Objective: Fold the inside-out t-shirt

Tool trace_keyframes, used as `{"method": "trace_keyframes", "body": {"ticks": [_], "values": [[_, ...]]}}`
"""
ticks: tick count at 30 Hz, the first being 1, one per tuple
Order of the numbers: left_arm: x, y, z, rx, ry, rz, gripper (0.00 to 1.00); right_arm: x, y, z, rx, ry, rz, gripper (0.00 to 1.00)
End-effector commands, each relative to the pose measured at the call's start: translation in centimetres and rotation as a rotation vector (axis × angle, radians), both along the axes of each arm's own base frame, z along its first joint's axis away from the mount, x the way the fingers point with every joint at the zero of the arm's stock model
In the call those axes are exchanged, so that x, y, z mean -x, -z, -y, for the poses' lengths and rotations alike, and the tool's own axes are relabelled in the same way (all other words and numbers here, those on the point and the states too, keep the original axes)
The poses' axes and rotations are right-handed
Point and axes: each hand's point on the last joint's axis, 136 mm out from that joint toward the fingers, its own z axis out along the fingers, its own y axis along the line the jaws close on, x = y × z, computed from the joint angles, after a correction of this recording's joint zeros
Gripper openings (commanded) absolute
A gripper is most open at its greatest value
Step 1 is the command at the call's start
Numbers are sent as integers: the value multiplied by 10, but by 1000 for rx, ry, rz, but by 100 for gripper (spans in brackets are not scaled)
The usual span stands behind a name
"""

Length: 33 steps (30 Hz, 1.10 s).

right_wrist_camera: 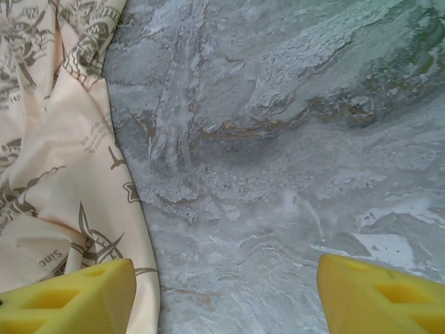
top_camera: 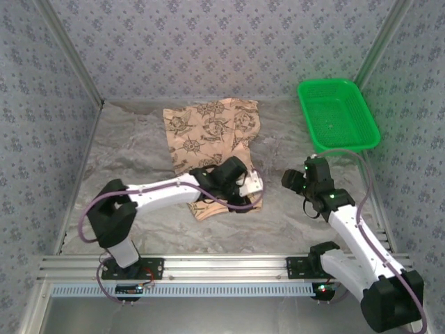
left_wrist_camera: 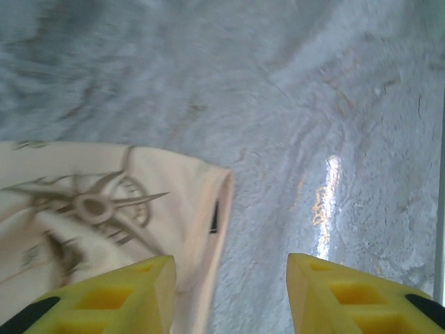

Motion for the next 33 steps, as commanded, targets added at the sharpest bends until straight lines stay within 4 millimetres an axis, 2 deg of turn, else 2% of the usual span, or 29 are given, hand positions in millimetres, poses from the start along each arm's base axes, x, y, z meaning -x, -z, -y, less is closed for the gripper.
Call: {"method": "trace_keyframes", "body": {"ticks": [1,4,6,10,13,15,18,20,25,27,28,29,31,33], "values": [[-2,12,-11,-109,65,67,44,13,13,-4,-47,-18,-70,71],[-6,24,-25,-173,61,104,44,20,25,-8,-58,-45,-106,71],[-8,23,-22,-168,62,106,45,23,34,-11,-71,-58,-124,71],[-7,21,-1,-123,77,96,44,27,48,-13,-85,-63,-166,69],[-15,23,-6,-124,18,87,43,26,47,-23,-127,-108,-178,67],[-28,18,-19,-120,-88,73,43,26,46,-28,-134,-140,-183,67],[-64,-1,-49,-65,-380,-3,43,24,44,-31,-111,-171,-178,66],[-86,-14,-74,10,-602,-79,44,19,38,-32,-97,-178,-157,65],[-127,-29,-137,230,-989,-229,46,3,20,-45,-56,-235,-105,63],[-142,-26,-155,265,-1065,-248,47,-3,15,-53,-24,-264,-95,63],[-152,-22,-165,260,-1097,-242,51,-7,13,-57,-10,-280,-92,63],[-161,-15,-171,245,-1115,-248,52,-10,13,-62,0,-296,-97,63],[-174,0,-175,229,-1120,-300,51,-17,11,-70,9,-325,-108,63],[-183,12,-171,235,-1085,-350,50,-23,10,-77,17,-347,-120,64]]}}
